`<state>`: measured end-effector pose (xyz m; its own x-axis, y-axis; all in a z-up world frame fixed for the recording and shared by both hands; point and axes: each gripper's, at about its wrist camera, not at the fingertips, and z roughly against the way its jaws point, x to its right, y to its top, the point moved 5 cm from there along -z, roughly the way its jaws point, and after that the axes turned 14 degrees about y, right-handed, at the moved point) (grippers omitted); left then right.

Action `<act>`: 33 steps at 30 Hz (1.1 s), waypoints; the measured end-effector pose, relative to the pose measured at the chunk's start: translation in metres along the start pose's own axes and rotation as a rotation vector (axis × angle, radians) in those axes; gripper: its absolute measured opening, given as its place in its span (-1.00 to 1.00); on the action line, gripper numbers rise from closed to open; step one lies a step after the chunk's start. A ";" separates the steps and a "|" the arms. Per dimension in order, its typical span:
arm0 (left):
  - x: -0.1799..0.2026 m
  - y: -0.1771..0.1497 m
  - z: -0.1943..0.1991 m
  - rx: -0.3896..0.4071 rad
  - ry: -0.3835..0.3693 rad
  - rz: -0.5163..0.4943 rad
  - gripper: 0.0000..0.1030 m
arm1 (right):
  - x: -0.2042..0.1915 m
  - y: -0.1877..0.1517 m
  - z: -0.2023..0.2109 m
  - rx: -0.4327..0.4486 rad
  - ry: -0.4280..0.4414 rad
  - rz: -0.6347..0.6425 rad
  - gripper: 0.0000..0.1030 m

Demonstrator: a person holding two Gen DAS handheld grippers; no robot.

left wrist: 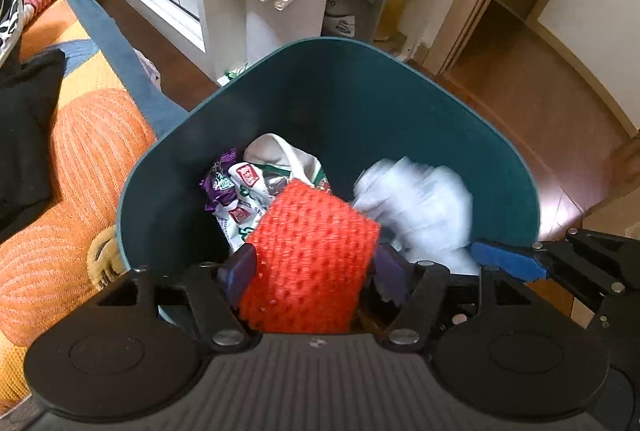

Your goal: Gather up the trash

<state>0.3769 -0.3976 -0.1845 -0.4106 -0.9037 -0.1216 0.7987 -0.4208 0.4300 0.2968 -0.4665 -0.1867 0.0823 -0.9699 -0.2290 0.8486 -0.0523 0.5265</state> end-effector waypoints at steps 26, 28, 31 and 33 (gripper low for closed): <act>-0.034 -0.049 0.194 0.287 -0.058 0.072 0.35 | -0.061 -0.023 0.173 0.322 0.052 0.013 -0.06; -0.039 -0.056 0.210 0.332 -0.041 0.084 0.37 | -0.067 -0.025 0.187 0.355 0.051 0.018 -0.06; -0.043 -0.065 0.229 0.375 -0.041 0.085 0.45 | -0.076 -0.029 0.203 0.397 0.053 0.020 -0.05; -0.047 -0.071 0.239 0.399 -0.037 0.096 0.60 | -0.081 -0.032 0.210 0.415 0.051 0.022 -0.05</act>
<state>0.2343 -0.3061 0.0047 -0.3642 -0.9307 -0.0351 0.6041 -0.2647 0.7516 0.1529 -0.4367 -0.0128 0.1332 -0.9593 -0.2488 0.5641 -0.1330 0.8149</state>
